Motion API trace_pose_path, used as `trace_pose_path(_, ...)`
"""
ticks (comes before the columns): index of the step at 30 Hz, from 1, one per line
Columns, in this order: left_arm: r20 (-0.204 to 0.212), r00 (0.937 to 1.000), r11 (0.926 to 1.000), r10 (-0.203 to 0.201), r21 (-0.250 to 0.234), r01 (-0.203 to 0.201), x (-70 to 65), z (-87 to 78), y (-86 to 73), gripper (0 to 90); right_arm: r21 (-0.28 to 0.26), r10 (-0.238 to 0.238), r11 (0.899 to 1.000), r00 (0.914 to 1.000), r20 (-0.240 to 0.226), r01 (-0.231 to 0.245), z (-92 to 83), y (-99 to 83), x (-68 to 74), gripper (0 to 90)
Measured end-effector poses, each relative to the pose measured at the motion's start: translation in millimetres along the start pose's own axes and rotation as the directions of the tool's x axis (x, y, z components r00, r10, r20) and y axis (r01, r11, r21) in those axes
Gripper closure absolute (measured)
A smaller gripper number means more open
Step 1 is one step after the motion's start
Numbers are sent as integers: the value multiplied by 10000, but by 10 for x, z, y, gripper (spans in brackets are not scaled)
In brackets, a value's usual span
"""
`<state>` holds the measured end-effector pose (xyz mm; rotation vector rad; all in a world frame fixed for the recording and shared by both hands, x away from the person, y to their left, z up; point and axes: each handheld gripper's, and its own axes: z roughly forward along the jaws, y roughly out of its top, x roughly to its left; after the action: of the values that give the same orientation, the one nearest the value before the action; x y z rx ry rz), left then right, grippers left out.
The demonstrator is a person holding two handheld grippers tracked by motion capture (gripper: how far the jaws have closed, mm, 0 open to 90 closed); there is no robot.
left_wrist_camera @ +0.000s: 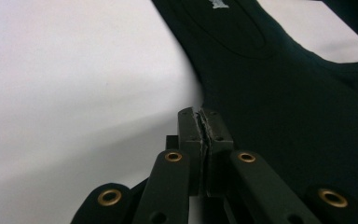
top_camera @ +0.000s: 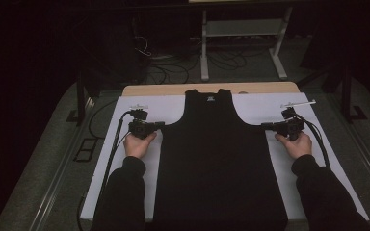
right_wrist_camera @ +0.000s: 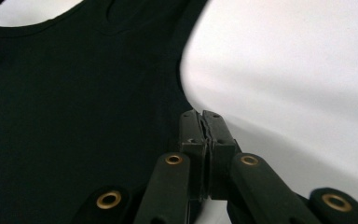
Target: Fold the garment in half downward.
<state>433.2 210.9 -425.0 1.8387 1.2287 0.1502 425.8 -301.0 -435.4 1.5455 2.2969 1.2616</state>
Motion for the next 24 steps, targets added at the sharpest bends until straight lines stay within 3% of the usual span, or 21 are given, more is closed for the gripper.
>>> trace_pose_path(24, 192, 9998, 9998, 84, -177, -80, -157, -172, -23, 874, -370, -114, 9993, 9997, -220, 106, -182, -75, 151, 865)
